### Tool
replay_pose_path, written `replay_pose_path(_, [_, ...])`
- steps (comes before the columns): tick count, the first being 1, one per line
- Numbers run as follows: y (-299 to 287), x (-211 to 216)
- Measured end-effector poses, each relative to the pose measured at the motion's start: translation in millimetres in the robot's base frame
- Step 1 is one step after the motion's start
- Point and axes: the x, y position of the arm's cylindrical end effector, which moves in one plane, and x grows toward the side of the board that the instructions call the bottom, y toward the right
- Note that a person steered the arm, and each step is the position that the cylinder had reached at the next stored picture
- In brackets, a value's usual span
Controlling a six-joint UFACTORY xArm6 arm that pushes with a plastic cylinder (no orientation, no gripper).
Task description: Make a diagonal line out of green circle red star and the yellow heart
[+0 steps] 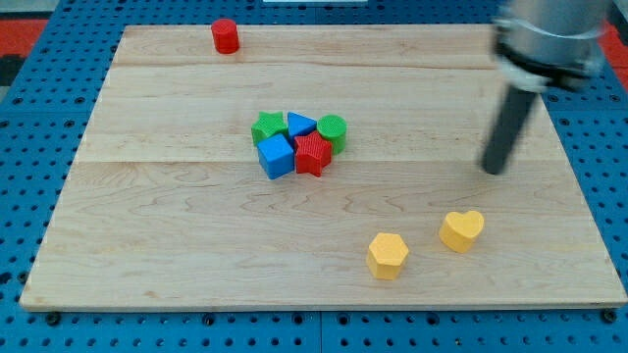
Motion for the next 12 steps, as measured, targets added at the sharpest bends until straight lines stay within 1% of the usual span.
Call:
replay_pose_path(1, [22.8, 73.7])
replay_pose_path(2, [-33.5, 111.6])
replay_pose_path(3, [-104.1, 79.9])
replay_pose_path(4, [-101.7, 50.7])
replay_pose_path(5, [-132.2, 32.2])
replay_pose_path(6, [-147.8, 46.6])
replay_pose_path(7, [-174.7, 16.7])
replay_pose_path(8, [-165.0, -18.6])
replay_pose_path(9, [-133.4, -30.7])
replay_pose_path(10, [-97.8, -30.5])
replay_pose_path(11, [-97.0, -52.5])
replay_pose_path(12, [-100.9, -89.5])
